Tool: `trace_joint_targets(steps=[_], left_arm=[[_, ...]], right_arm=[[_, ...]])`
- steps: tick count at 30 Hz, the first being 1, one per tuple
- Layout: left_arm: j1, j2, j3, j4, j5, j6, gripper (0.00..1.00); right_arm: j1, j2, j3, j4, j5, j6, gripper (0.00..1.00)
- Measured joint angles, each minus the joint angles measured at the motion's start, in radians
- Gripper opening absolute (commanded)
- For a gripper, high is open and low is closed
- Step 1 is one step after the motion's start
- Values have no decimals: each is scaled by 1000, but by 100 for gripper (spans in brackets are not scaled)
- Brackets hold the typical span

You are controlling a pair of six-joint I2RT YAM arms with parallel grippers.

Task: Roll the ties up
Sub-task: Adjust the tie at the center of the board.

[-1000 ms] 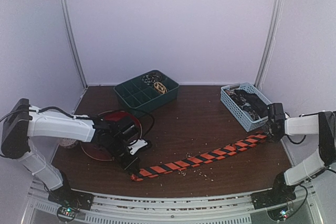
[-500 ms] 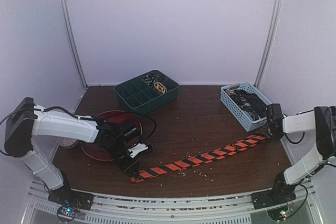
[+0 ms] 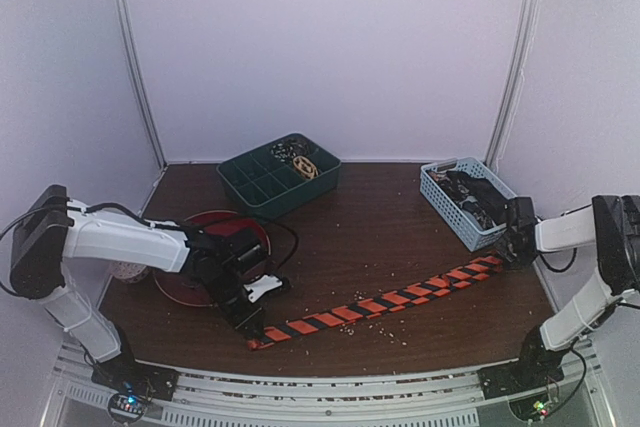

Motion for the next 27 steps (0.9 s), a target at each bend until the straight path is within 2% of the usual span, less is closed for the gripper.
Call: trace_joint_targets(steps=[1,5,8,11,14,19,27], left_arm=[[0,0,0,0,0,0,1],[0,0,0,0,-1,8,24],[0,-2,2,-10,-8,3,34],[0,-16,28,-35,-31,-10,34],[0,-46,80,-41,-63,-26,33],[0,-73,114,23,-76,-62,27],[0,-62,20,166,-48,-142,21]], right_arm=[[-1,13,1,3,-2,0,1],[-4,31,23,3,-5,4,18],[-5,32,46,-30,0,9,23],[-6,1,61,-84,11,7,24],[-6,-72,71,-142,23,5,20],[-6,-165,76,-139,24,-5,2],[-7,-1,86,-88,-3,13,0]])
